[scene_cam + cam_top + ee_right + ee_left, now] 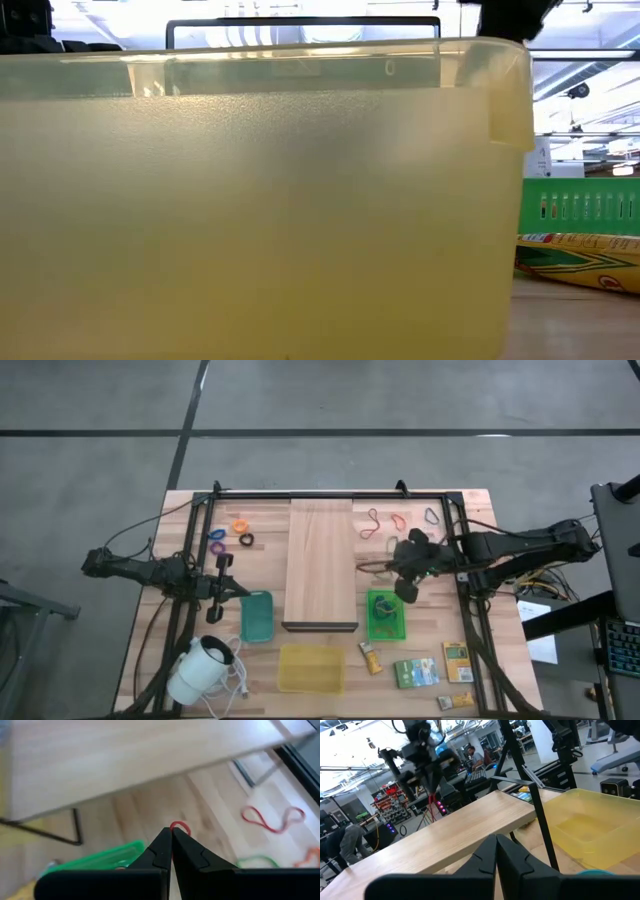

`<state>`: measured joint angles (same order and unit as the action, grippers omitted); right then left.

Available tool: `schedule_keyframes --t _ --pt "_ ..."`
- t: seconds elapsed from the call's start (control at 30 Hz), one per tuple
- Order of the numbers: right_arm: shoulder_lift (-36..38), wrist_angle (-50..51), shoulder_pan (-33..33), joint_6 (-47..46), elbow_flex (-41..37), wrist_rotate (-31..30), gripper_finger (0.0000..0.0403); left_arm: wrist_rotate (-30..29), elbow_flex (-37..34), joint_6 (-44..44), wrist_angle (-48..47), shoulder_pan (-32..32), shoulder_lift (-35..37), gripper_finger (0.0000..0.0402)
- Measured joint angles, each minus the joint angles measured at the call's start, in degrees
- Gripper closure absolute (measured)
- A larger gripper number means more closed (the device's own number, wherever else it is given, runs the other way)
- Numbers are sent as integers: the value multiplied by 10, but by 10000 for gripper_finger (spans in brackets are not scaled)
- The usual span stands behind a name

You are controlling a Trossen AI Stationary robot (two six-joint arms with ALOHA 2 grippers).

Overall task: Pick & Place Office Desk Supplies
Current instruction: Put the bottom red rubber band into the green bin

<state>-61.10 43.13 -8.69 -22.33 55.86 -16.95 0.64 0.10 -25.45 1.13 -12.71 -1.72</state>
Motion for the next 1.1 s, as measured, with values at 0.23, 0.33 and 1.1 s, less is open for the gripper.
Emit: schedule_keyframes --t 0.23,0.33,1.1 --pt "0 3 -90 0 18 1 394 0 0 0 0 0 0 390" --pt "-1 3 -124 0 18 2 394 0 0 0 0 0 0 390" --pt "-2 -125 -200 -77 -133 39 394 0 0 0 0 0 0 390"
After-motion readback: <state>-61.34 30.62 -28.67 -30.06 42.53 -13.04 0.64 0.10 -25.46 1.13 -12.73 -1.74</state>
